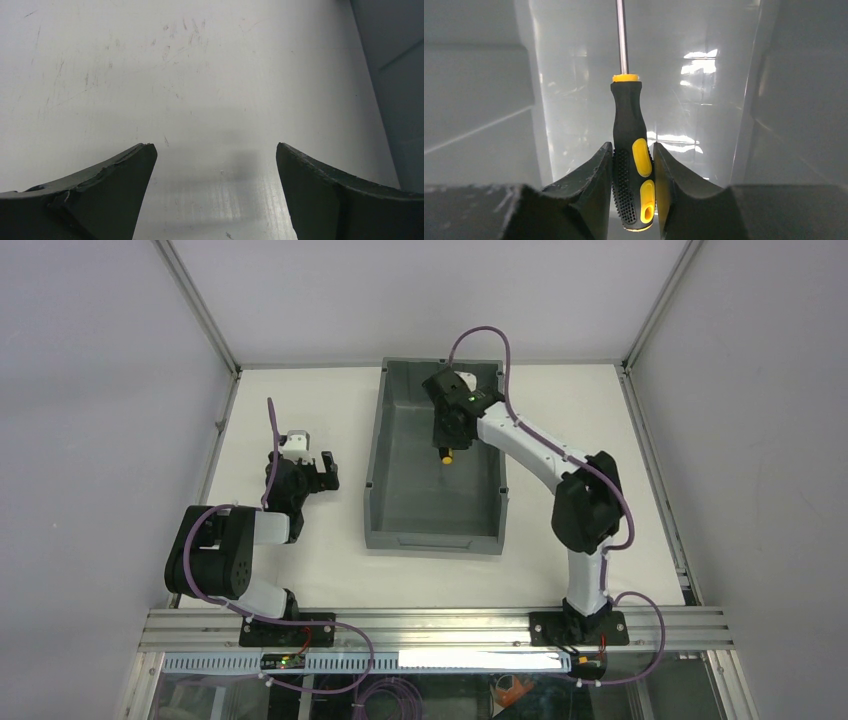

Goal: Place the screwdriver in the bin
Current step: Place the screwdriver in the bin.

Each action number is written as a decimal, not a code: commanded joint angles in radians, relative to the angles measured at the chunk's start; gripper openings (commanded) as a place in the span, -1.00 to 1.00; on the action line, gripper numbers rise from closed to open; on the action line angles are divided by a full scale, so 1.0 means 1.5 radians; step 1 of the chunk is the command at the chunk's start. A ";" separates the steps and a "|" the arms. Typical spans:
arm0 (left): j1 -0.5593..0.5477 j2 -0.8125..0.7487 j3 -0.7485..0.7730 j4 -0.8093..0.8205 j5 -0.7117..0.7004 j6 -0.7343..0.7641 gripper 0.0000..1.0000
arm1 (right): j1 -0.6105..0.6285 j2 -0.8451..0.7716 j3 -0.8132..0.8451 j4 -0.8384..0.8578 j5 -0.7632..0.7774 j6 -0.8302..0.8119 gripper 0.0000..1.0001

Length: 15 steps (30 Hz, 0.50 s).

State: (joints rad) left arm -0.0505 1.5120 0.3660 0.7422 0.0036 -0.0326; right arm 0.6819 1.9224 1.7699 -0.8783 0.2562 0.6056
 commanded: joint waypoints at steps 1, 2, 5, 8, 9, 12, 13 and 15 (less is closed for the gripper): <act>0.004 -0.004 0.012 0.039 0.011 0.016 0.98 | 0.009 0.030 -0.003 0.057 0.041 0.030 -1.00; 0.004 -0.004 0.012 0.039 0.011 0.016 0.98 | 0.010 0.039 -0.006 0.061 0.043 0.031 -1.00; 0.004 -0.004 0.012 0.039 0.011 0.016 0.98 | 0.014 0.066 -0.010 0.069 0.044 0.036 -1.00; 0.004 -0.004 0.012 0.039 0.011 0.016 0.98 | 0.019 0.090 -0.015 0.078 0.046 0.041 -1.00; 0.004 -0.004 0.012 0.039 0.011 0.016 0.98 | 0.020 0.097 -0.016 0.080 0.046 0.043 -1.00; 0.004 -0.004 0.012 0.039 0.011 0.016 0.98 | 0.024 0.119 -0.019 0.085 0.046 0.047 -1.00; 0.003 -0.004 0.012 0.039 0.011 0.016 0.98 | 0.025 0.124 -0.021 0.088 0.047 0.048 -1.00; 0.004 -0.004 0.012 0.039 0.011 0.016 0.98 | 0.026 0.135 -0.024 0.091 0.046 0.051 -1.00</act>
State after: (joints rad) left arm -0.0505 1.5120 0.3660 0.7422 0.0036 -0.0326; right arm 0.7109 2.1105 1.7355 -0.7982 0.2882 0.6445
